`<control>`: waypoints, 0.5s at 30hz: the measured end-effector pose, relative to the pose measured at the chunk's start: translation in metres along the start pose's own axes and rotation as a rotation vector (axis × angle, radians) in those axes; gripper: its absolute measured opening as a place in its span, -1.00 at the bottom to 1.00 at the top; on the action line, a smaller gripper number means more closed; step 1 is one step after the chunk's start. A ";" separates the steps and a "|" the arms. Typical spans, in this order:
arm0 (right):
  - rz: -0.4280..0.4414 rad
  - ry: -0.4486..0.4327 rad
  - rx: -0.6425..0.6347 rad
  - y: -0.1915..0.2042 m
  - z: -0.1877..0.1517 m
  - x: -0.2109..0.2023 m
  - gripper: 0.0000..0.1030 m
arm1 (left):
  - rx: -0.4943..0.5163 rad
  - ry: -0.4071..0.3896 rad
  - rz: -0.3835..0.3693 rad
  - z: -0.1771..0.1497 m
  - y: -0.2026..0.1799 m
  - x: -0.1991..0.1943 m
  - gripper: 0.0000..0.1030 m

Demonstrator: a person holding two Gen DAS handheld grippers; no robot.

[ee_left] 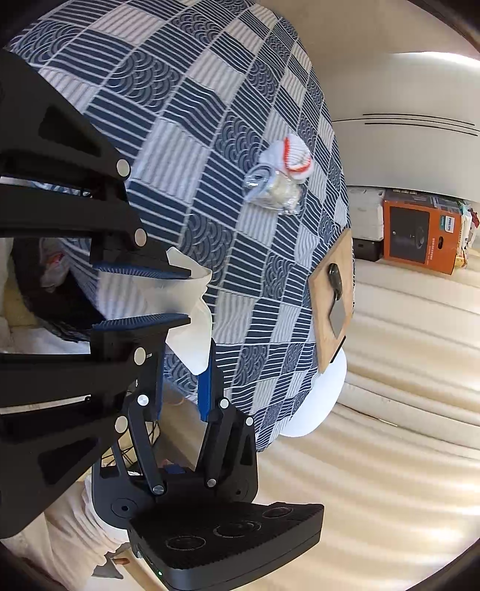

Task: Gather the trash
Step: 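Carry the white tissue held by both tools down toward the black bin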

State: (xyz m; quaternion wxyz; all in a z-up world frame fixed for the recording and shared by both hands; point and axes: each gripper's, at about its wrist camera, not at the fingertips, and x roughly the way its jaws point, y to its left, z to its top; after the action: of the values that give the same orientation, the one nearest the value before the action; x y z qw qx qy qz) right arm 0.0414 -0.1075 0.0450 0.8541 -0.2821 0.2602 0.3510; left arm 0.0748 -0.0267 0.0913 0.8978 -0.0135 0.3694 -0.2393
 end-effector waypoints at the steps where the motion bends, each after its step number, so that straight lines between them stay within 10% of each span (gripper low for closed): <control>1: 0.003 0.000 0.000 0.004 -0.002 0.000 -0.42 | 0.002 0.001 0.000 -0.004 -0.001 -0.001 -0.62; 15: 0.070 0.040 -0.021 0.061 -0.048 0.008 -0.42 | -0.020 0.038 0.022 -0.084 -0.011 -0.004 -0.62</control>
State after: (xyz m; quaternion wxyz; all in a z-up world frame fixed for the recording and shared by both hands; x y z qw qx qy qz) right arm -0.0109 -0.0994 -0.0122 0.8330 -0.2888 0.2831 0.3776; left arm 0.0113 -0.0217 0.0354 0.8931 -0.0142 0.3889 -0.2259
